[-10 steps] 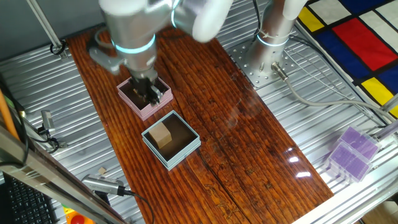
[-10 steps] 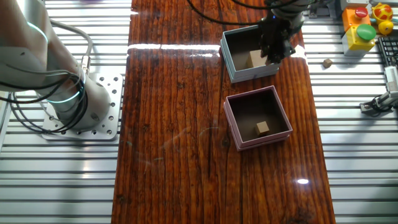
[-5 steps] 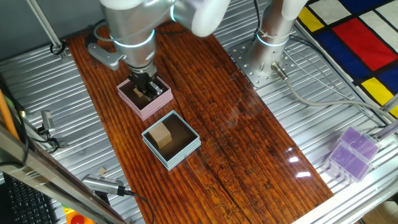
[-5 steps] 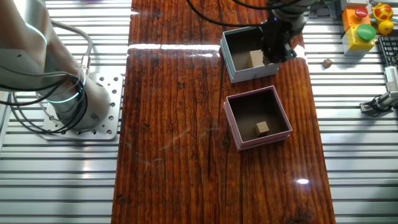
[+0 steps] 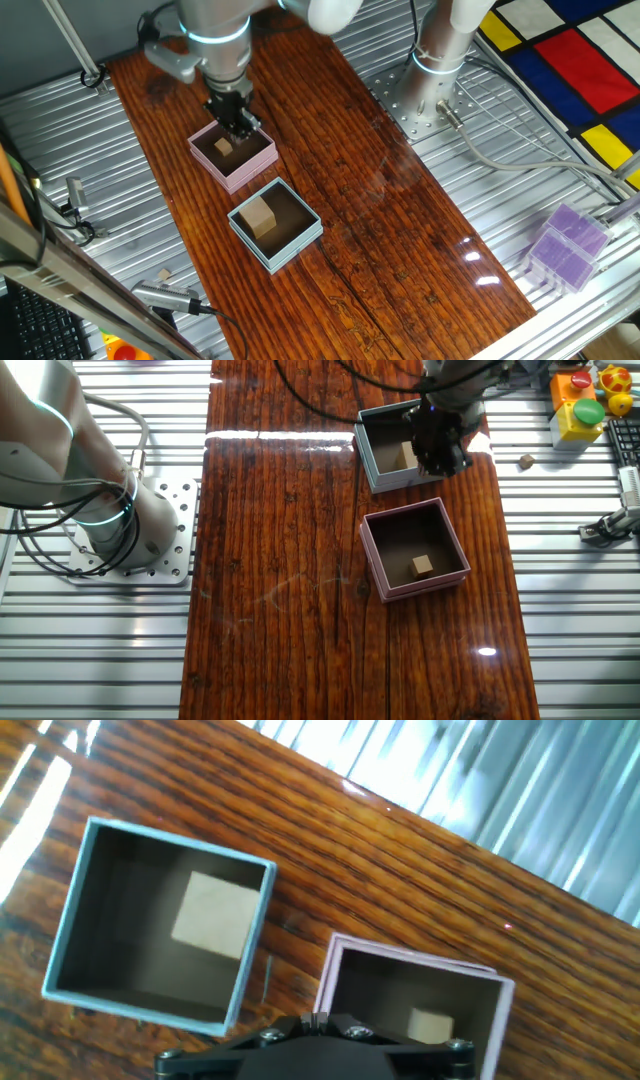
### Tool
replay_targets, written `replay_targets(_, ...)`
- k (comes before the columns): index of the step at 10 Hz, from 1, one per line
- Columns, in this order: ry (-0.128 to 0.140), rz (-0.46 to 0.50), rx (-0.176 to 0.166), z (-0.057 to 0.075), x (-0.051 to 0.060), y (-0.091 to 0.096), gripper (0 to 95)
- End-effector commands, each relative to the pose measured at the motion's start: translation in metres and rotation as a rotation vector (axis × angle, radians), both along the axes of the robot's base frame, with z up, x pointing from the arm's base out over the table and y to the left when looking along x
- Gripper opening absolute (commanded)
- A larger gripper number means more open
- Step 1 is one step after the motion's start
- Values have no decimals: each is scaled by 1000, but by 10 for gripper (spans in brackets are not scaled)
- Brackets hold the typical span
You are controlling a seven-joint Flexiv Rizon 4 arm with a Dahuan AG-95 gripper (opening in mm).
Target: Move an object from one box to another
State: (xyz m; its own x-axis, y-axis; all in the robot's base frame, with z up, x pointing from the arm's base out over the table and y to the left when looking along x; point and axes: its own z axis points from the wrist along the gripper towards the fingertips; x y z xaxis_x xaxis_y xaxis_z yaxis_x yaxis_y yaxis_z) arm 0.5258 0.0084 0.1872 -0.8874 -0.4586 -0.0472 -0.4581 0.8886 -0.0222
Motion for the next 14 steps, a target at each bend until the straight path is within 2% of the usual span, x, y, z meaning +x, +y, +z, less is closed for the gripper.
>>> replay_targets(1, 18, 5, -4, -7, -1, -15, 0)
replay_targets(3, 11, -29, -4, -25, 4, -28, 0)
replay_targets(4, -5, -62, 9, -43, 7, -36, 0)
replay_targets(5, -3, -71, 8, -47, 9, -37, 0)
replay_targets(9, 2, -100, 7, -49, 11, -38, 0)
replay_targets(12, -4, -90, 9, -48, 11, -37, 0)
replay_targets(14, 2, -86, 8, -50, 12, -37, 0)
